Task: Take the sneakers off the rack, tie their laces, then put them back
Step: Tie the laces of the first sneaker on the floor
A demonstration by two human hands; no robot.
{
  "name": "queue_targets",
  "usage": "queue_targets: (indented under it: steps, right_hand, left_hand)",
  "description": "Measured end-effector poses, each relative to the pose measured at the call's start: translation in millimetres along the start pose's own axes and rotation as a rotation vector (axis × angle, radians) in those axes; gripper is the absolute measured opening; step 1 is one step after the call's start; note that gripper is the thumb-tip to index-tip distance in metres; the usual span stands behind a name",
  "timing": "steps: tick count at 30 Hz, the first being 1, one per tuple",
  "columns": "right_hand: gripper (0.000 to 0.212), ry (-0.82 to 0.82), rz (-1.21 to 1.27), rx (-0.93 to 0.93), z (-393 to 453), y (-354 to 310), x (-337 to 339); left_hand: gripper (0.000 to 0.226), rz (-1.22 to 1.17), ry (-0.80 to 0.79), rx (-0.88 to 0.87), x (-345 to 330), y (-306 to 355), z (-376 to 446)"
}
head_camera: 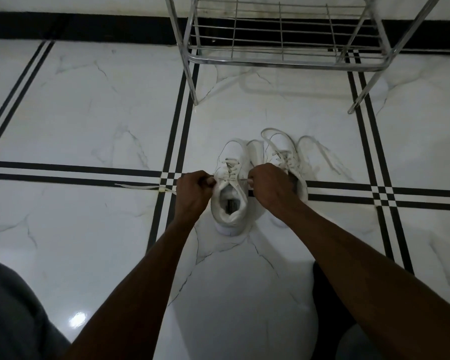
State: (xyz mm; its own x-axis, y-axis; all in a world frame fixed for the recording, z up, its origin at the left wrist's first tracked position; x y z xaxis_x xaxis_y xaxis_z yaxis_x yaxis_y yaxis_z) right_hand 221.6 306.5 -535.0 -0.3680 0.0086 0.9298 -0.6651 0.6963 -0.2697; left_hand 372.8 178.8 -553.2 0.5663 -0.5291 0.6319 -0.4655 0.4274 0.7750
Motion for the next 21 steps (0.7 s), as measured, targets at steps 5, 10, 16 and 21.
queue_targets:
  steps: [5,10,16,21]
  right_hand:
    - [0.016,0.042,-0.177,0.000,-5,-11,-1]
    - [0.010,-0.029,-0.219,0.059,4,-5,5]
    - [0.021,-0.414,0.771,-0.148,20,8,38]
    - [0.034,-0.416,1.339,-0.241,21,-2,47]
  left_hand:
    - [0.014,-0.119,-0.015,0.053,2,1,-7]
    - [0.015,-0.022,-0.142,0.005,9,0,5]
    - [0.042,-0.521,-0.174,0.218,24,10,13]
    - [0.043,-0.821,-0.206,0.264,24,35,26]
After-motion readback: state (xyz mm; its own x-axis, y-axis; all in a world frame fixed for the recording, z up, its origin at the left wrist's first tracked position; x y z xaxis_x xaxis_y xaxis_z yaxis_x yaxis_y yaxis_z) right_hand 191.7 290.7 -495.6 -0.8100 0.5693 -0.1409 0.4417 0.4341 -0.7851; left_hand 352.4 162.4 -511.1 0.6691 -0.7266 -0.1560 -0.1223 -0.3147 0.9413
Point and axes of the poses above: each hand's wrist, its own z-axis towards the middle knuckle, its own x-axis out of the back of the hand, y = z × x, the point moved 1 cm from there along z, towards the middle knuckle, and after that the axes turned 7 degrees about -x, right-handed, at the moved point
